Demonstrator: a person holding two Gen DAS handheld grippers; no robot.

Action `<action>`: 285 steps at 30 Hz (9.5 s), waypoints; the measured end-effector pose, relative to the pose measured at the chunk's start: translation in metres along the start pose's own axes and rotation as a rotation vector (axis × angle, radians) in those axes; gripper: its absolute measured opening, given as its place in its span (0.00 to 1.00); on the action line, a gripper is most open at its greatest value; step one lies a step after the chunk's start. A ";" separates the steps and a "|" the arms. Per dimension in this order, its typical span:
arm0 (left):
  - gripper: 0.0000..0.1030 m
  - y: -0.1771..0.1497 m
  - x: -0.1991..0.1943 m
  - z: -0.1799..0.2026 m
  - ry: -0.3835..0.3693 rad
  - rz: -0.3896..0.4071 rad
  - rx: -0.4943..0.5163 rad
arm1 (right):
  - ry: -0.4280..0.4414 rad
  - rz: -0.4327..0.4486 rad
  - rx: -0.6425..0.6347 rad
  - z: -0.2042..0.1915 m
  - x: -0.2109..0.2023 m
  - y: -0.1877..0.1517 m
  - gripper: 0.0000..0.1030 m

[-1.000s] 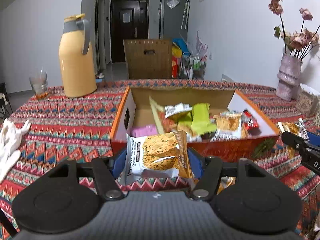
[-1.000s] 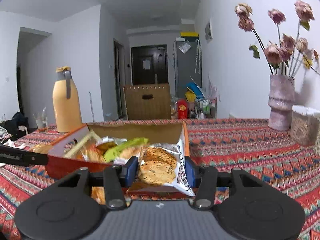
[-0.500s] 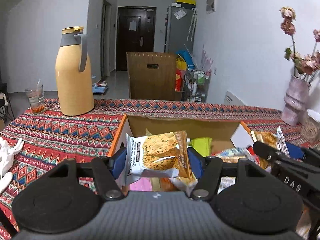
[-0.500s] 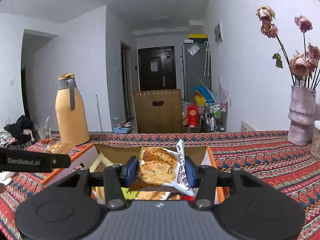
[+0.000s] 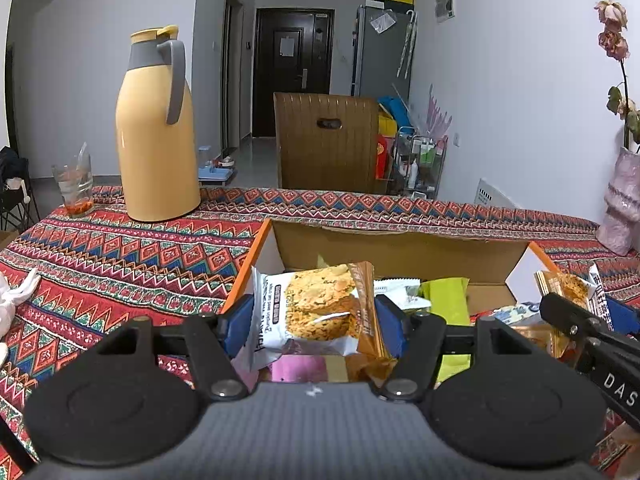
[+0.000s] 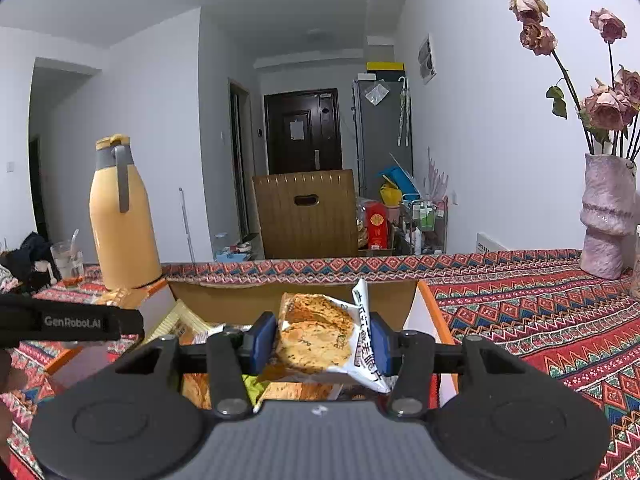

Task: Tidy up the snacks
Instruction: 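Carry both cracker packets over the box and open both tools to drop them, then move both open tools back to the packets beside the box, then grasp a white cracker packet with the right tool, then move the open left tool to a cracker packet while the right tool holds its packet, then grasp a white cracker packet with the left tool while the right tool holds its packet, then carry both cracker packets over the box and open both tools to drop them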

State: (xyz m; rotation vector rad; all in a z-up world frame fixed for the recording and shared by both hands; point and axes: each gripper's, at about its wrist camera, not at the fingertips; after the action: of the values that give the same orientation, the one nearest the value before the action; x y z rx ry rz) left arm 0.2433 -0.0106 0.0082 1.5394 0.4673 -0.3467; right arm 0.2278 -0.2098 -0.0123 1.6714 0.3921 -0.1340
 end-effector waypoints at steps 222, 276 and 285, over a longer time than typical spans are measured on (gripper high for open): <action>0.44 -0.069 -0.054 0.048 -0.132 -0.253 -0.014 | -0.129 -0.059 0.229 0.053 -0.102 -0.071 0.46; 0.44 0.008 0.003 0.002 -0.062 -0.002 -0.067 | -0.038 0.083 0.079 0.004 -0.005 0.010 0.46; 0.47 -0.001 0.006 0.003 -0.059 -0.010 -0.053 | -0.049 0.024 0.067 0.002 0.003 0.000 0.47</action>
State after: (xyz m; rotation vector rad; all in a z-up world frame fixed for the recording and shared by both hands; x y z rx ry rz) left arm 0.2478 -0.0136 0.0044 1.4722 0.4345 -0.3838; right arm 0.2308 -0.2111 -0.0139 1.7349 0.3337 -0.1718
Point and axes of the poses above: each gripper's, at about its wrist camera, not at the fingertips, and x roughly the way its jaws point, z to its right, y to its top, and after that the axes turned 5 degrees about x, right-handed
